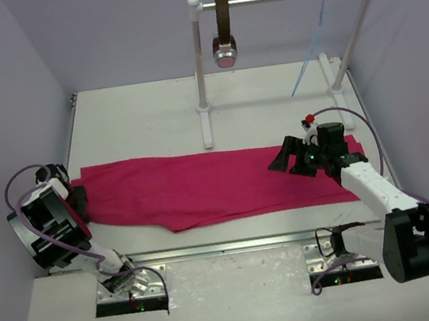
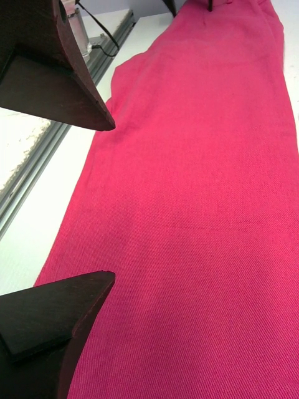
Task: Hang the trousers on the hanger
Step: Fold the trousers at the center of the board.
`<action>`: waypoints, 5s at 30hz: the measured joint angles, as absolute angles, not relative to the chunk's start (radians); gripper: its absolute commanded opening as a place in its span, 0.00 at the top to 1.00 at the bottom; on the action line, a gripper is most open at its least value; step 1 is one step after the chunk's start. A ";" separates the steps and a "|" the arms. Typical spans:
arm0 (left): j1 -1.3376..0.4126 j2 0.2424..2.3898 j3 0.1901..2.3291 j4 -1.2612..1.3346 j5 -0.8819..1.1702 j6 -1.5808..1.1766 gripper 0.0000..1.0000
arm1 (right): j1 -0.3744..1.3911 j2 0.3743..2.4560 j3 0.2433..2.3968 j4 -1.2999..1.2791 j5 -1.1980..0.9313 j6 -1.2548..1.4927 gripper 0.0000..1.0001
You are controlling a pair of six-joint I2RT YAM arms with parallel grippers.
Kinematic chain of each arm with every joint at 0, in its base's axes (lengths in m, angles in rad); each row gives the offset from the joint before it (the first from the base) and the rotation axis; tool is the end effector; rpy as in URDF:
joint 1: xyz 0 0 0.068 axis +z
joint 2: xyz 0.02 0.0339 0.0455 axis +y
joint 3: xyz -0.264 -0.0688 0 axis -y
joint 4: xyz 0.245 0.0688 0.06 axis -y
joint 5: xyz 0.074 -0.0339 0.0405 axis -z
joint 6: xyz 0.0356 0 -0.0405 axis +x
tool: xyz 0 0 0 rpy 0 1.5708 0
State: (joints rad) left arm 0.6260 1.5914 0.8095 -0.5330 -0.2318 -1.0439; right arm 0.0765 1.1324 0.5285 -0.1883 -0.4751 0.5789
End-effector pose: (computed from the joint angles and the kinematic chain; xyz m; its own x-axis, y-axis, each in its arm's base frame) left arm 0.2133 0.1643 0.1423 0.1394 -0.9373 -0.3194 -0.9881 -0.1105 -0.1070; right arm 0.2160 0.0329 0.1876 -0.8066 0.4261 -0.4097 0.0633 0.7514 0.6568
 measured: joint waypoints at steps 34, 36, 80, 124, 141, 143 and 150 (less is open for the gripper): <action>0.206 1.242 1.203 -0.572 -0.145 -0.842 1.00 | 0.081 1.017 0.597 -0.414 -0.161 0.580 0.07; 0.093 1.239 1.264 -0.577 -0.155 -0.834 1.00 | 0.081 1.007 0.602 -0.430 -0.127 0.580 0.06; -1.099 2.151 1.847 -0.159 -0.481 -0.938 0.83 | 0.082 0.558 1.014 -0.974 0.226 0.510 0.04; -0.667 1.892 1.150 -0.155 -0.056 -0.784 0.12 | 0.082 0.789 0.754 -0.786 -0.095 0.487 0.08; -0.656 1.943 1.077 0.024 0.081 -0.804 1.00 | 0.085 0.872 0.638 -0.679 -0.145 0.490 0.09; -0.621 1.827 1.001 -0.089 -0.013 -0.813 1.00 | 0.094 0.918 0.634 -0.653 -0.151 0.490 0.10; -0.436 1.512 0.942 -0.460 -0.376 -0.799 0.98 | 0.207 1.055 0.612 -0.573 -0.139 0.520 0.09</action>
